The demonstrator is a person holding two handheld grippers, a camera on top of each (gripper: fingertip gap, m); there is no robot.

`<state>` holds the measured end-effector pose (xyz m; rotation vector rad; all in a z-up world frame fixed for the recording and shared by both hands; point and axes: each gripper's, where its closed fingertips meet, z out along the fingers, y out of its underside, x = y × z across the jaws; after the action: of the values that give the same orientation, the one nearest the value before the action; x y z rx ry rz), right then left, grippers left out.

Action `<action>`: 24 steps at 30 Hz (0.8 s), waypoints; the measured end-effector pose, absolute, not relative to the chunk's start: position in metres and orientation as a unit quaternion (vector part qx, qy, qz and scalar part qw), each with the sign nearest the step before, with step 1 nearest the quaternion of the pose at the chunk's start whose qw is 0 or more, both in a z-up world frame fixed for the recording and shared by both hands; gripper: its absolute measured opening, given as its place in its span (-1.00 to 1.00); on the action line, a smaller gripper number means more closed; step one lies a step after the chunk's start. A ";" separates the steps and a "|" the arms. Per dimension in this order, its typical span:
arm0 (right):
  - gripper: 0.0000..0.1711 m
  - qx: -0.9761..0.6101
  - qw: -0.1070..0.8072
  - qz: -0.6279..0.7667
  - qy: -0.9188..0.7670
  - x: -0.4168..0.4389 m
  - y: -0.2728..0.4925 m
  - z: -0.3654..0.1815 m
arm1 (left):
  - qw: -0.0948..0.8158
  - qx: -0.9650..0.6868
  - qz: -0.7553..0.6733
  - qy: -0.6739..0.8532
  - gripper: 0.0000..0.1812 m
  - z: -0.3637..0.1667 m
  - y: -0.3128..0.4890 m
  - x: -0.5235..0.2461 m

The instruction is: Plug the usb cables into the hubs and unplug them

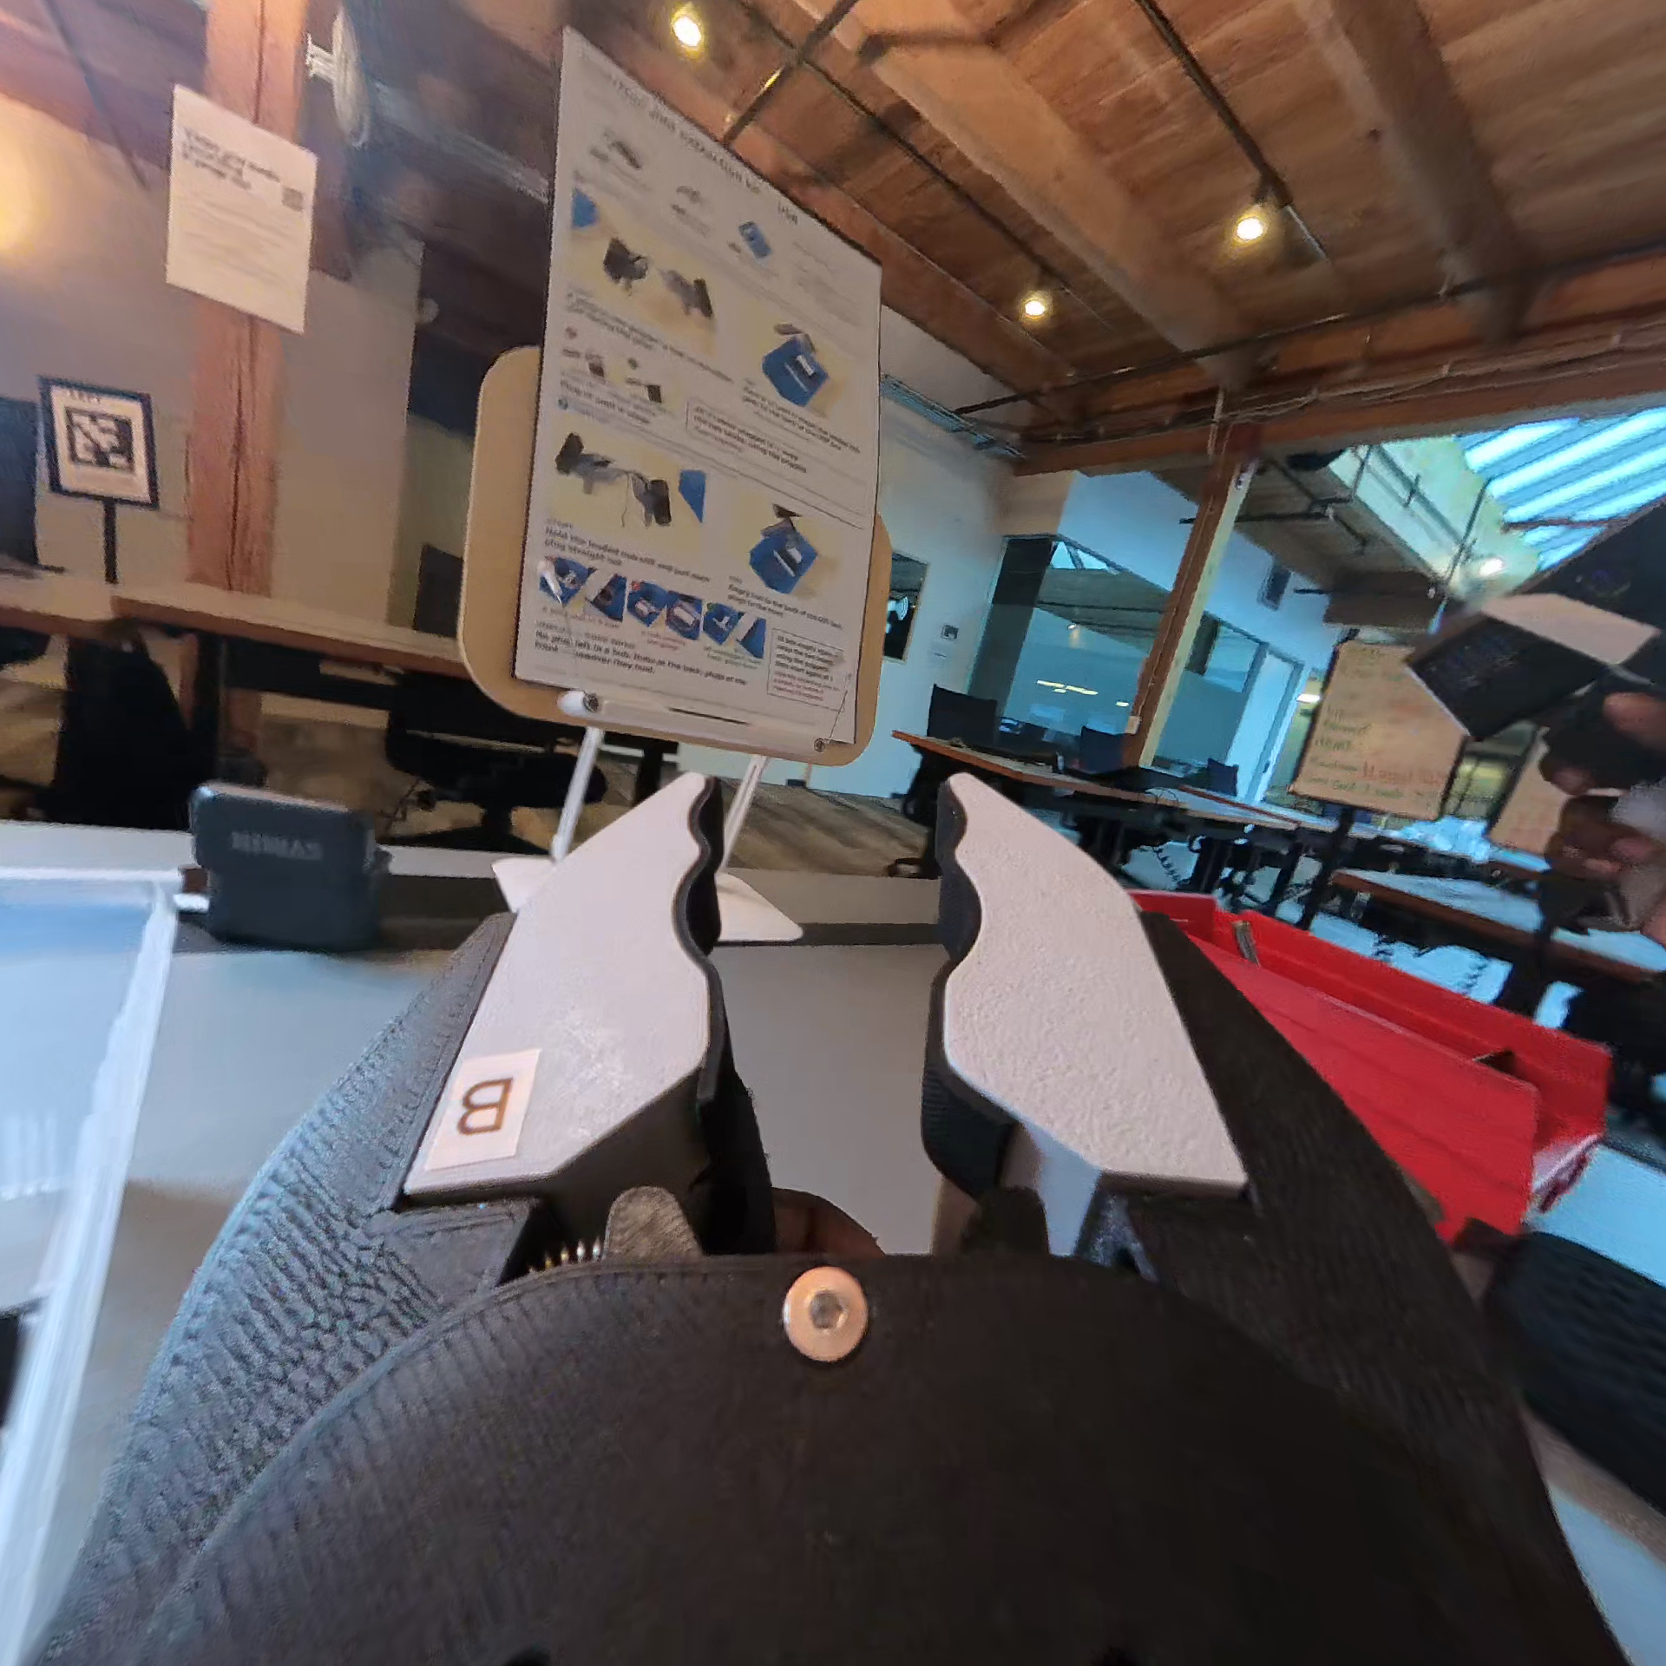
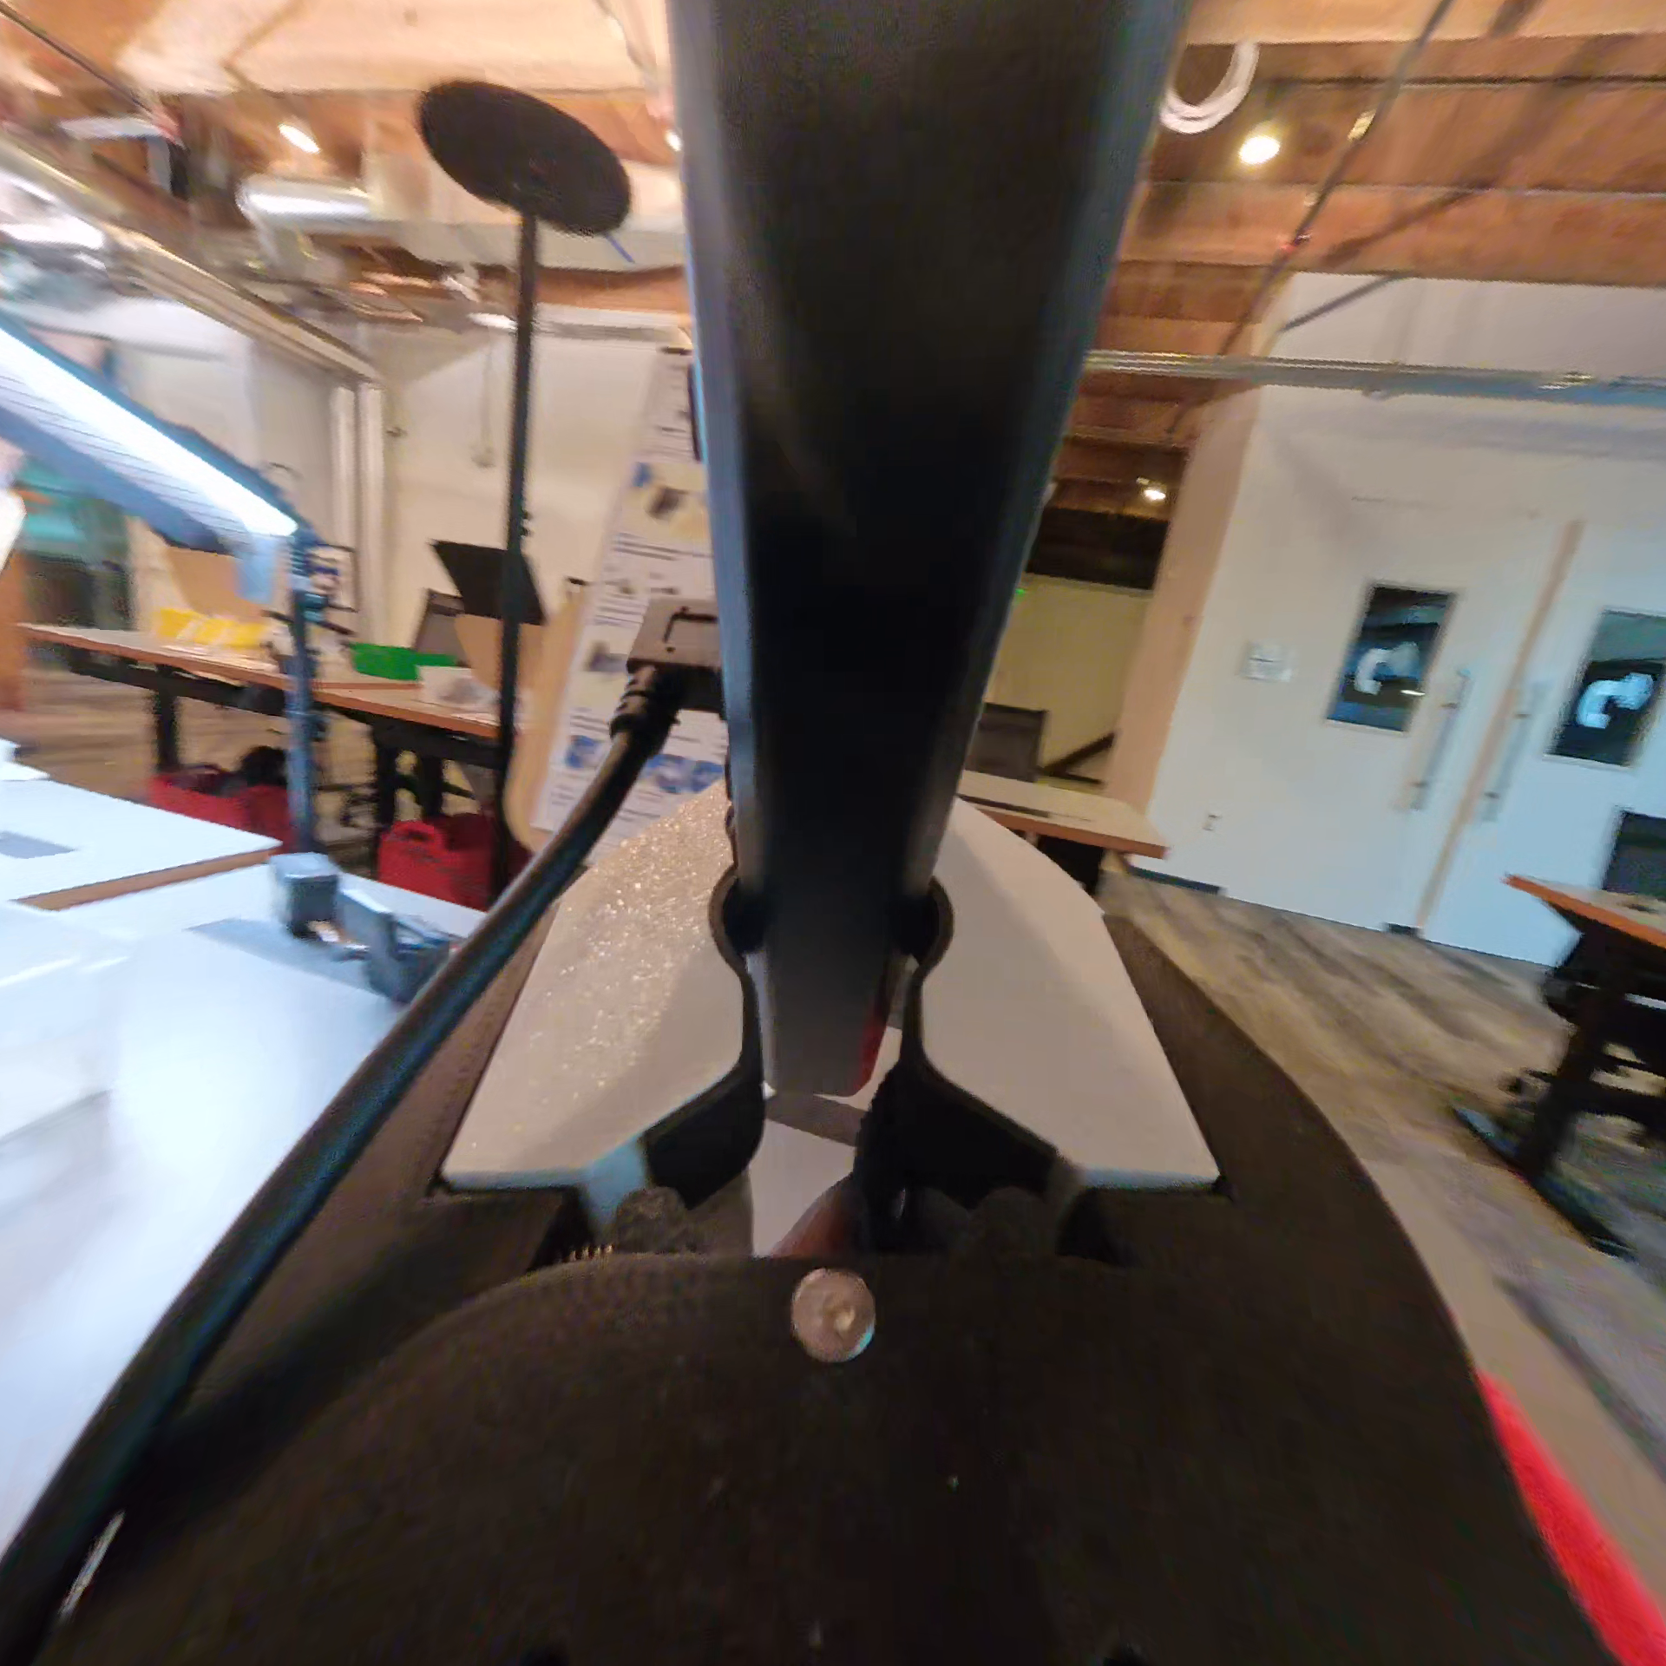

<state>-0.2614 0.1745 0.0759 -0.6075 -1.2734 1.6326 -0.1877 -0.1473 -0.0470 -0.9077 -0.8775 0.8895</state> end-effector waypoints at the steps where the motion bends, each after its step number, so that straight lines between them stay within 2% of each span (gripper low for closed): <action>1: -0.64 -0.262 0.483 0.651 -0.524 -0.268 0.194 0.082 | 0.726 -0.406 0.384 -0.401 -0.50 -0.049 -0.145 -0.189; 3: -0.64 -0.301 0.478 0.614 -0.551 -0.287 0.228 0.081 | 0.732 -0.411 0.363 -0.404 -0.50 -0.053 -0.140 -0.191; 5: -0.64 -0.339 0.430 0.573 -0.610 -0.309 0.250 0.062 | 0.722 -0.416 0.375 -0.406 -0.50 -0.055 -0.141 -0.192; 9: -0.62 -0.403 0.222 0.442 -0.770 -0.335 0.271 -0.022 | 0.718 -0.409 0.388 -0.408 -0.52 -0.054 -0.146 -0.191; 12: -0.63 -0.432 0.131 0.328 -0.830 -0.344 0.294 -0.080 | 0.723 -0.404 0.374 -0.417 -0.52 -0.057 -0.147 -0.193; 19: -0.64 -0.447 0.003 0.130 -0.885 -0.336 0.322 -0.157 | 0.732 -0.390 0.354 -0.432 -0.54 -0.060 -0.153 -0.196; 24: -0.64 -0.431 -0.012 0.023 -0.902 -0.333 0.333 -0.191 | 0.736 -0.383 0.347 -0.437 -0.54 -0.061 -0.155 -0.196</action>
<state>-0.3325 0.3331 -0.1907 -1.3634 -2.8569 0.0728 -0.1960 -0.1548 -0.0609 -0.8423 -0.9606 0.7625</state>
